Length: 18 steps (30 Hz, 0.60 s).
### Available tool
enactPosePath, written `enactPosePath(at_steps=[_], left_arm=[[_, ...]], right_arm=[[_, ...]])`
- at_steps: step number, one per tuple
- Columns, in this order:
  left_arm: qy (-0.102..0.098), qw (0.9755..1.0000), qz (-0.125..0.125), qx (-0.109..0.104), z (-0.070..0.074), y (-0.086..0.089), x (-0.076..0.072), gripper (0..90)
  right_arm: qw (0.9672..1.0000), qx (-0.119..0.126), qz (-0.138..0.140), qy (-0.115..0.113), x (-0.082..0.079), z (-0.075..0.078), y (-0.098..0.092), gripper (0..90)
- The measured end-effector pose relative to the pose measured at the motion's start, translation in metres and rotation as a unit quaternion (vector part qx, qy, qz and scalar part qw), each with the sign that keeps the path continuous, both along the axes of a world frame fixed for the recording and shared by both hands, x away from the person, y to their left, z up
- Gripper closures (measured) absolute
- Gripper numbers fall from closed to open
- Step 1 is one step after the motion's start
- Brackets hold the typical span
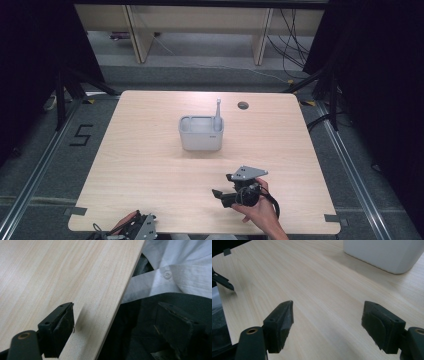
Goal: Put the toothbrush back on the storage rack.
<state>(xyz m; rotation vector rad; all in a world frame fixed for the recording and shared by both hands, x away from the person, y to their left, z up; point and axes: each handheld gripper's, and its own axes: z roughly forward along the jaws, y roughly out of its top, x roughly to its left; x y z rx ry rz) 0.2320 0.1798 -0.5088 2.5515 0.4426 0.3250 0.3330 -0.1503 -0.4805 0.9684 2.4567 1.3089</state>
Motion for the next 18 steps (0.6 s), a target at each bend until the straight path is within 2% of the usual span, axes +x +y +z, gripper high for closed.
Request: enactPosePath(at_steps=[2, 3, 4, 5, 6, 10, 11, 12, 14, 15, 18], left_arm=[[-0.004, 1.0, 0.002, -0.004, -0.001, 0.0, 0.0, 15.4], [-0.007, 1.0, 0.003, -0.005, -0.001, 0.0, 0.0, 15.4], [0.0, 1.0, 0.0, -0.001, 0.0, 0.0, 0.0, 15.4], [0.0, 1.0, 0.0, 0.0, 0.0, 0.0, 0.0, 15.4], [-0.002, 1.0, 0.001, -0.002, 0.0, 0.0, 0.0, 15.4], [-0.008, 0.9999, 0.004, -0.006, -0.002, 0.0, 0.0, 15.4], [-0.007, 0.9999, 0.004, -0.005, -0.002, 0.0, 0.0, 15.4], [-0.007, 0.9999, 0.004, -0.005, -0.002, 0.0, 0.0, 15.4], [-0.007, 1.0, 0.004, -0.005, -0.001, -0.001, 0.0, 15.4], [-0.007, 1.0, 0.004, -0.005, -0.001, -0.001, 0.0, 15.4], [-0.007, 1.0, 0.004, -0.005, -0.001, -0.001, 0.0, 15.4]], right_arm=[[0.9999, 0.009, 0.005, 0.005, -0.002, -0.002, 0.0, 25.9], [1.0, 0.004, 0.002, 0.005, -0.003, -0.001, -0.001, 25.8], [0.9999, 0.008, 0.004, 0.008, -0.004, -0.002, -0.001, 25.5], [0.9999, 0.004, 0.001, 0.009, -0.006, -0.002, -0.002, 25.1], [0.9999, 0.005, 0.01, 0.012, -0.006, -0.002, -0.003, 24.9], [0.9999, 0.003, 0.005, 0.01, -0.009, -0.002, -0.005, 23.9], [0.9998, 0.004, -0.001, 0.018, -0.013, -0.002, -0.006, 23.8], [0.9999, 0.006, 0.004, 0.009, -0.012, -0.003, -0.007, 23.6], [0.9998, 0.003, 0.008, 0.017, -0.014, -0.003, -0.009, 23.0], [0.9999, 0.004, 0.006, 0.012, -0.014, -0.003, -0.009, 22.7], [0.9999, 0.0, 0.002, 0.015, -0.018, -0.003, -0.011, 21.8]])
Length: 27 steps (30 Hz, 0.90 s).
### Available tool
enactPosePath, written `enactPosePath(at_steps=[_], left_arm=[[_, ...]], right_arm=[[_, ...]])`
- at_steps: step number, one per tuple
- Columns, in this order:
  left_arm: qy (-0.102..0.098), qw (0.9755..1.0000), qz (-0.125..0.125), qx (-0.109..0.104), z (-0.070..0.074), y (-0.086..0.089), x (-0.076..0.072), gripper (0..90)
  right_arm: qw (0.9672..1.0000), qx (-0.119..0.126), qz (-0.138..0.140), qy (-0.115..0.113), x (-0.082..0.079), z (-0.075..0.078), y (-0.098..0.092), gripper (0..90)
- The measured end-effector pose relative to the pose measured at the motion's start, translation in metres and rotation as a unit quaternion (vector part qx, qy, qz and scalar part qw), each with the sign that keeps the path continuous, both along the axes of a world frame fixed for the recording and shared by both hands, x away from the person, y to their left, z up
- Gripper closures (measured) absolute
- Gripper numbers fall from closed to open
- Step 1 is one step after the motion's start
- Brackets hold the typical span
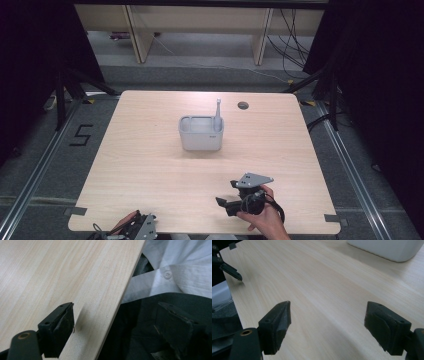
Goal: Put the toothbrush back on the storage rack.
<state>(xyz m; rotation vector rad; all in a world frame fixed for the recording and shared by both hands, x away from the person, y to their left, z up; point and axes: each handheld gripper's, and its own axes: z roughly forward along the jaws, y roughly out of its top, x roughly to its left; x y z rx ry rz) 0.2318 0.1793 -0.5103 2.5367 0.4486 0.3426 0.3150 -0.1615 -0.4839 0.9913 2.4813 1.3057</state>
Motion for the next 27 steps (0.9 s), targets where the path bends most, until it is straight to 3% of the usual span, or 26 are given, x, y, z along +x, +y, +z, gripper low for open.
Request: enactPosePath(at_steps=[6, 7, 8, 11, 12, 17, 19, 24, 25, 27], left_arm=[[0.0, 1.0, 0.0, 0.0, 0.0, 0.0, 0.0, 15.4], [-0.001, 1.0, 0.0, -0.001, 0.0, 0.0, 0.0, 15.4], [-0.001, 1.0, 0.0, -0.001, 0.0, 0.0, 0.0, 15.4], [0.006, 1.0, -0.003, 0.004, 0.001, 0.001, 0.0, 15.4], [0.005, 1.0, -0.003, 0.003, 0.001, 0.0, 0.0, 15.4], [-0.001, 1.0, 0.0, -0.001, 0.0, 0.0, 0.0, 15.4], [0.008, 0.9999, -0.004, 0.005, 0.002, 0.001, 0.0, 15.4], [0.004, 1.0, -0.003, 0.003, 0.001, 0.0, 0.0, 15.4], [0.005, 1.0, -0.003, 0.004, 0.001, 0.0, 0.0, 15.4], [0.007, 1.0, -0.004, 0.006, 0.002, 0.001, 0.0, 15.4]], right_arm=[[1.0, -0.003, 0.003, 0.005, -0.005, 0.0, -0.003, 20.7], [1.0, -0.007, 0.003, -0.004, -0.005, -0.001, -0.004, 20.6], [1.0, -0.006, -0.001, 0.007, -0.007, 0.0, -0.005, 20.2], [0.9999, -0.012, -0.005, -0.003, -0.008, -0.002, -0.007, 19.8], [0.9999, -0.007, -0.007, 0.013, -0.01, -0.002, -0.006, 19.7], [0.9998, -0.015, 0.003, 0.011, -0.012, -0.004, -0.008, 19.1], [0.9998, -0.014, -0.001, 0.01, -0.014, -0.005, -0.009, 18.8], [0.9998, -0.018, 0.0, 0.013, -0.017, -0.006, -0.011, 18.4], [0.9997, -0.016, -0.01, 0.018, -0.019, -0.005, -0.012, 18.3], [0.9998, -0.016, 0.0, 0.013, -0.019, -0.006, -0.013, 18.1]])
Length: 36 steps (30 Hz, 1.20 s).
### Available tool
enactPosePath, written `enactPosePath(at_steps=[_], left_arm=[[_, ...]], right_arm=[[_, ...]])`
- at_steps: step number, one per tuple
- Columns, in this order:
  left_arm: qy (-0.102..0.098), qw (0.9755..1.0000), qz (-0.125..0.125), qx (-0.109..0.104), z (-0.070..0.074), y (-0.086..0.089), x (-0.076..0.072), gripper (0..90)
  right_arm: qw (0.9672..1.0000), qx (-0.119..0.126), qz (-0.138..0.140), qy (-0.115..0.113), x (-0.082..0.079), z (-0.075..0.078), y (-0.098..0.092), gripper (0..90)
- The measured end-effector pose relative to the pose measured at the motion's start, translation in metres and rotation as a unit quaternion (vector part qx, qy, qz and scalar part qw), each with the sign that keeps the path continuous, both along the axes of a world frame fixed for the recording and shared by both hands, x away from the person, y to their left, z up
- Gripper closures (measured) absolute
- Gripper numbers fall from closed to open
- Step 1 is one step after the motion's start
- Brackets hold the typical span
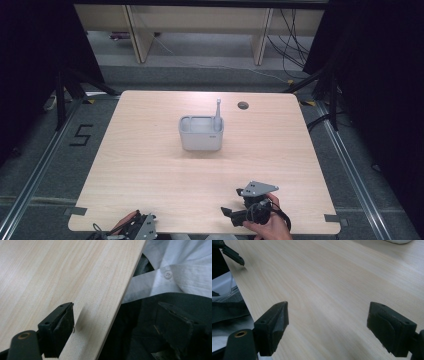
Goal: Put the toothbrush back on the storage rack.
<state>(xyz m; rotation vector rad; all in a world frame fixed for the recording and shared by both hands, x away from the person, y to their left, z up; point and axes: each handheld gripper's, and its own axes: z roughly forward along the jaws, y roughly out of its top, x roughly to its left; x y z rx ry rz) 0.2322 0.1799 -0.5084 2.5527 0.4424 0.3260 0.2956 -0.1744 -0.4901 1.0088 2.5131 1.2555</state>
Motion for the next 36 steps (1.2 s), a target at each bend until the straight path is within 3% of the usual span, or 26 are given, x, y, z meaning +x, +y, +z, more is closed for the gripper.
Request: enactPosePath(at_steps=[3, 5, 9, 14, 23, 24, 26, 31, 34, 35, 36], left_arm=[[-0.003, 1.0, 0.001, -0.002, -0.001, 0.0, 0.0, 15.4], [-0.003, 1.0, 0.0, -0.002, 0.0, 0.0, 0.0, 15.4], [-0.002, 1.0, 0.001, -0.001, 0.0, 0.0, 0.0, 15.4], [-0.019, 0.9997, 0.008, -0.012, -0.003, -0.001, -0.001, 15.4], [-0.019, 0.9997, 0.008, -0.012, -0.003, -0.001, -0.001, 15.4], [-0.019, 0.9997, 0.009, -0.012, -0.003, -0.001, -0.001, 15.4], [-0.019, 0.9997, 0.009, -0.012, -0.002, -0.001, -0.001, 15.4], [-0.019, 0.9997, 0.009, -0.011, -0.003, -0.001, -0.001, 15.4], [-0.019, 0.9997, 0.009, -0.011, -0.003, -0.001, -0.001, 15.4], [-0.019, 0.9997, 0.009, -0.011, -0.003, -0.001, -0.001, 15.4], [-0.019, 0.9997, 0.009, -0.012, -0.003, -0.001, -0.001, 15.4]], right_arm=[[0.9999, -0.009, -0.009, 0.009, -0.004, 0.0, -0.002, 17.9], [0.9999, -0.01, 0.001, 0.003, -0.004, -0.002, -0.003, 17.8], [0.9998, -0.017, -0.006, 0.006, -0.008, -0.002, -0.004, 17.5], [0.9997, -0.021, -0.003, 0.013, -0.011, -0.004, -0.005, 17.4], [0.9995, -0.03, 0.002, 0.005, -0.013, -0.005, -0.007, 17.4], [0.9994, -0.028, -0.007, 0.018, -0.015, -0.004, -0.006, 17.4], [0.9994, -0.029, -0.007, 0.019, -0.015, -0.004, -0.006, 17.4], [0.9996, -0.028, 0.004, 0.007, -0.013, -0.005, -0.006, 17.4], [0.9993, -0.027, -0.01, 0.024, -0.016, -0.005, -0.005, 17.4], [0.9995, -0.031, 0.002, 0.007, -0.014, -0.005, -0.006, 17.4], [0.9995, -0.031, 0.001, 0.009, -0.014, -0.005, -0.006, 17.4]])
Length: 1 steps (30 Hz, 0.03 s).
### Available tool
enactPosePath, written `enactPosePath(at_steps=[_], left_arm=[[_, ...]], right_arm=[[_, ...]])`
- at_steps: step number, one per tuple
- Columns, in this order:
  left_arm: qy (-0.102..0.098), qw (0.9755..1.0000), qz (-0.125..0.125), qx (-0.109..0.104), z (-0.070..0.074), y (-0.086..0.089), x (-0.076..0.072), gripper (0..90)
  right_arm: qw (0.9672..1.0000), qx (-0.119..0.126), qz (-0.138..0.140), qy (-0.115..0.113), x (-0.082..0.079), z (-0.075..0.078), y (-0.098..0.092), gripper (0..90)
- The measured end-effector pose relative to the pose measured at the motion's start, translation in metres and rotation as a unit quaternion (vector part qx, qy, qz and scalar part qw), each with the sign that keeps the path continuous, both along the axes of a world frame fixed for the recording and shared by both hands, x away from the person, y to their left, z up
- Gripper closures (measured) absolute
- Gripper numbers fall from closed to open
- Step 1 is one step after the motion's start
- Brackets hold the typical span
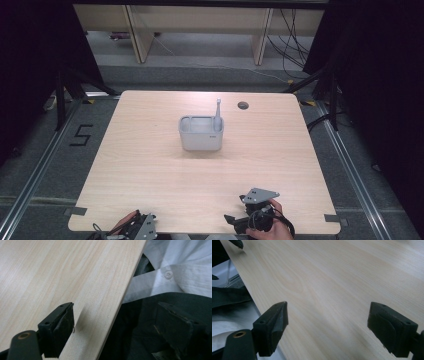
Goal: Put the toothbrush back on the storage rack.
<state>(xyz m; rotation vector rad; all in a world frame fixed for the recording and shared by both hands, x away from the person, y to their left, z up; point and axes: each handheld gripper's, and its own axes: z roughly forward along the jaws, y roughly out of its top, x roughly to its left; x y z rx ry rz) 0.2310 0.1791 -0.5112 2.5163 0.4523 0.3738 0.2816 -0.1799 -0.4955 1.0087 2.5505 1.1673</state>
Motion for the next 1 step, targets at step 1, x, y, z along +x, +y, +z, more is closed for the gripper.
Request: enactPosePath(at_steps=[1], left_arm=[[0.0, 1.0, 0.0, 0.0, 0.0, 0.0, 0.0, 15.4]], right_arm=[[1.0, 0.0, -0.001, 0.002, -0.0004, -0.0001, 0.0004, 17.4]])
